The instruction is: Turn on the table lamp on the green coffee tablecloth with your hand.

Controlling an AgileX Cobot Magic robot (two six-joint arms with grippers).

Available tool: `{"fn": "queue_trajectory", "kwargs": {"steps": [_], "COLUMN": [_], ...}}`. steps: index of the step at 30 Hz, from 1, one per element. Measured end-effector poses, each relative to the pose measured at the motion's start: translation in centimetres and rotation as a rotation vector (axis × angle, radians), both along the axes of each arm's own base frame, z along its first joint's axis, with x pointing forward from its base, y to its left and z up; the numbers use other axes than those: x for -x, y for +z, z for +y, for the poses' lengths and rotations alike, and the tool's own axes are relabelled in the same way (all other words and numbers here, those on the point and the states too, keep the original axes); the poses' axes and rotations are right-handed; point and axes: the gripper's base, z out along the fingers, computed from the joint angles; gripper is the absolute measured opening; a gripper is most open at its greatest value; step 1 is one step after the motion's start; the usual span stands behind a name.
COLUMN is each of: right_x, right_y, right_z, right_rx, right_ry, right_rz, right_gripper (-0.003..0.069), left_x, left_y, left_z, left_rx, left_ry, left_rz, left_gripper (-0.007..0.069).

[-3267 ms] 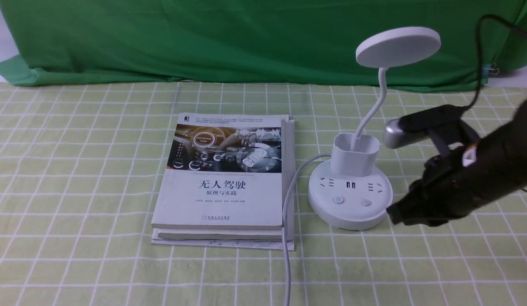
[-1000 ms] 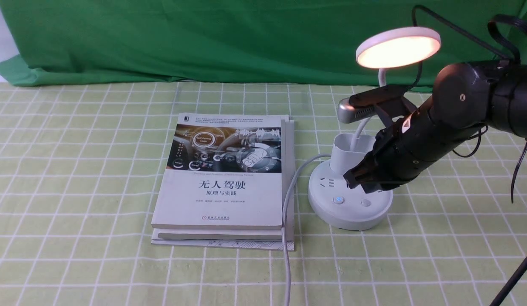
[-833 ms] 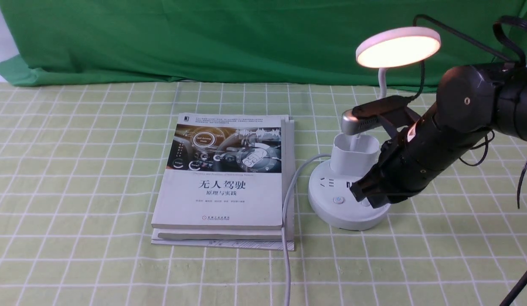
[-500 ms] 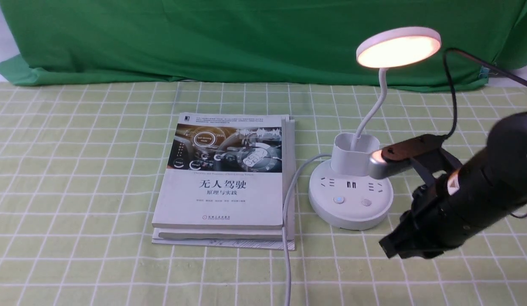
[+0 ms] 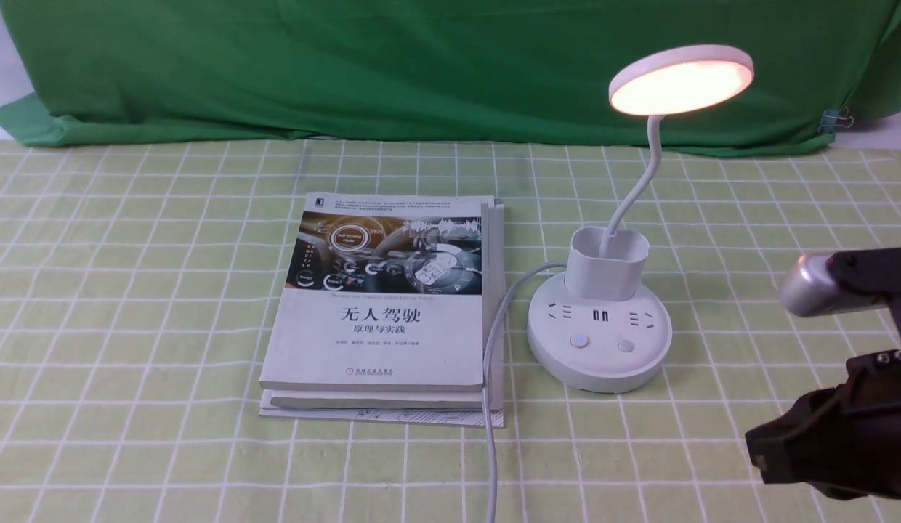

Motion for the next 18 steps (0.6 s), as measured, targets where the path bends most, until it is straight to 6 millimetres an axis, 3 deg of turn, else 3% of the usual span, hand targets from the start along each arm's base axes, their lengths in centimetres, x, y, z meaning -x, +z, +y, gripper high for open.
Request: {"fn": "queue_trajectory", "kwargs": {"steps": [6,9,14,18], "right_x": [0.4,1.7,5.9,8.4], "right_y": [1.6,1.8,-1.2,-4.9], "right_z": [-1.0,-3.9,-8.1,-9.5], "right_rx": [0.009,0.037,0.074,0.107], "right_ry": [0.010,-0.034,-0.224,-0.354], "right_rz": [-0.185,-0.399,-0.654,-0.773], "right_gripper": [0.0029,0.0029,0.0029,0.0029], "left_x": [0.0,0.0,0.0,0.0], "left_y": [0.0,0.0,0.0,0.0], "left_z": [0.0,0.0,0.0,0.0], "left_rx": [0.000,0.000,0.000,0.000], "left_ry": [0.000,0.000,0.000,0.000], "left_rz": [0.000,0.000,0.000,0.000], "left_gripper": [0.0025,0.0025,0.0025,0.0025]}}
